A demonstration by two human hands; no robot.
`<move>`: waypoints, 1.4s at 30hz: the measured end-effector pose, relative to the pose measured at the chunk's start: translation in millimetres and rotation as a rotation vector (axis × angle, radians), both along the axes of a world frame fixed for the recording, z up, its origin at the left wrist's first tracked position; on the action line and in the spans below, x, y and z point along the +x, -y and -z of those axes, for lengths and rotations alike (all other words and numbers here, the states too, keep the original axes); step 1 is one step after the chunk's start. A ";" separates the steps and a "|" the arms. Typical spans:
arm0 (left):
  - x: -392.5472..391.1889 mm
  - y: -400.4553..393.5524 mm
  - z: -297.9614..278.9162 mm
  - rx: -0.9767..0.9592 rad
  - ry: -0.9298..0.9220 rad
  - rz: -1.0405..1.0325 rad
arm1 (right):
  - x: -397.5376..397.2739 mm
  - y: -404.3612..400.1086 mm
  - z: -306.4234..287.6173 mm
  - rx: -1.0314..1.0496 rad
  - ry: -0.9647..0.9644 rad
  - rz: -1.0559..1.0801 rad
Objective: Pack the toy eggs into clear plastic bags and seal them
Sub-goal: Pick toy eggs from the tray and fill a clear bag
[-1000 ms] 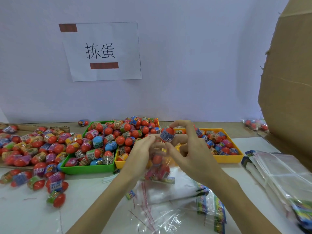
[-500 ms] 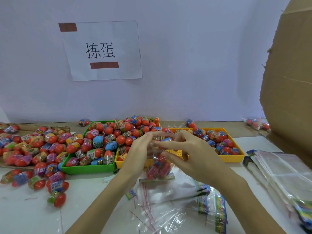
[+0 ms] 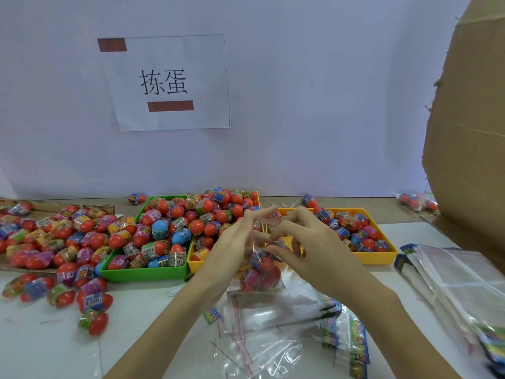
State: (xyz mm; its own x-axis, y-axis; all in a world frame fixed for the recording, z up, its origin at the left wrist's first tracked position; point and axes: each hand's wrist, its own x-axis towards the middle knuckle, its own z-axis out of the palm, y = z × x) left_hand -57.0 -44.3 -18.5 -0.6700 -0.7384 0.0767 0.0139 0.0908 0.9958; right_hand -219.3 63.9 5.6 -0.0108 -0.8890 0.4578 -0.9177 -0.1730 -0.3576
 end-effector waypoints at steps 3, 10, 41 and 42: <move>0.2 -3.6 -5.2 -0.019 0.014 -0.037 | 0.2 1.5 -0.3 0.008 -0.020 -0.012; 9.8 -10.6 -10.9 -0.112 0.196 0.217 | -2.8 3.3 1.5 -0.051 -0.024 0.064; 5.6 -6.2 -2.0 0.154 -0.160 0.086 | -4.4 3.9 2.8 -0.022 0.894 0.029; 4.6 -6.4 -2.5 0.165 -0.146 0.076 | -4.1 4.0 3.6 -0.046 0.889 0.054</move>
